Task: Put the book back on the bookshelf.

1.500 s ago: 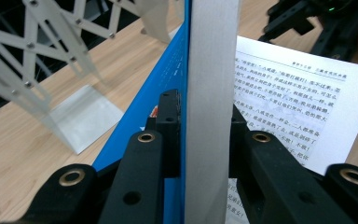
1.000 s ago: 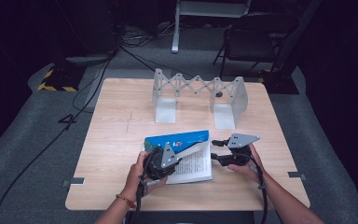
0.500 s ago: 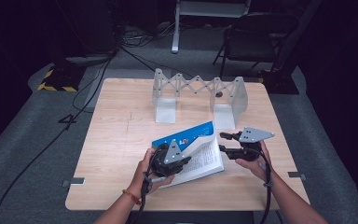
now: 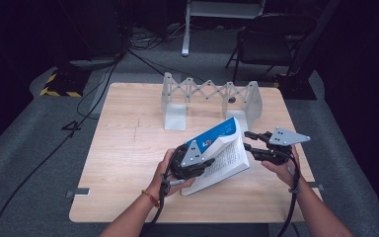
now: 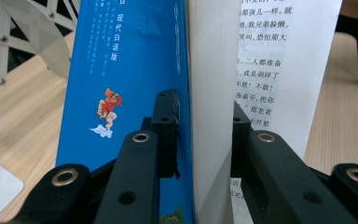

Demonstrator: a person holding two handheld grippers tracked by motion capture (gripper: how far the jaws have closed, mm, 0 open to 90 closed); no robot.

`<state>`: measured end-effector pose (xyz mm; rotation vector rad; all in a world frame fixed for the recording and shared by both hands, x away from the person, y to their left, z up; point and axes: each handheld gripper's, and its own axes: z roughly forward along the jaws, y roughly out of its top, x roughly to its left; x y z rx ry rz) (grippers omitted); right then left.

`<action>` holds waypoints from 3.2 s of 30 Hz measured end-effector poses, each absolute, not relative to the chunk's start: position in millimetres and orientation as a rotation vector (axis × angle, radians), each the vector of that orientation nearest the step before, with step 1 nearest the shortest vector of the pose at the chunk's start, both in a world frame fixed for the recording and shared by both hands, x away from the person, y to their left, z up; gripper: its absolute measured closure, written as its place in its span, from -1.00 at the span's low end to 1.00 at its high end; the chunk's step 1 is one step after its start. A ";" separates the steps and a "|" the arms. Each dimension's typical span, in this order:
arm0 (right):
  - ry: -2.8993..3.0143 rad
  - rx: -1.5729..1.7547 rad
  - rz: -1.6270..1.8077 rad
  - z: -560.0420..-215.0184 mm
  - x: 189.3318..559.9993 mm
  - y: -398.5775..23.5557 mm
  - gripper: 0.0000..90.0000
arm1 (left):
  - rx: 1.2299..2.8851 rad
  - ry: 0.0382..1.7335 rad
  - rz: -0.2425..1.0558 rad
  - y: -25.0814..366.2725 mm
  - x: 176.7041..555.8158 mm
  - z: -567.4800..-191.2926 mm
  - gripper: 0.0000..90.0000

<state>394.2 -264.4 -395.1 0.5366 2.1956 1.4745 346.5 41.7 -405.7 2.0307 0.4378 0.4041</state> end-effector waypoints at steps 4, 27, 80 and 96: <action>2.175 0.531 1.453 -382.7 388.2 -267.7 0.29 | 2.004 0.413 0.398 37.9 347.0 -406.2 0.63; 2.141 0.356 1.531 -350.4 362.2 -226.3 0.16 | 1.931 0.452 0.470 71.0 328.7 -409.7 0.63; 2.352 0.315 1.391 -418.8 355.8 -157.5 -0.34 | 1.958 0.758 0.647 49.0 290.6 -456.8 -0.42; 2.394 0.369 1.259 -433.0 368.2 -191.1 -0.33 | 1.969 0.725 0.607 67.2 296.7 -456.2 -0.15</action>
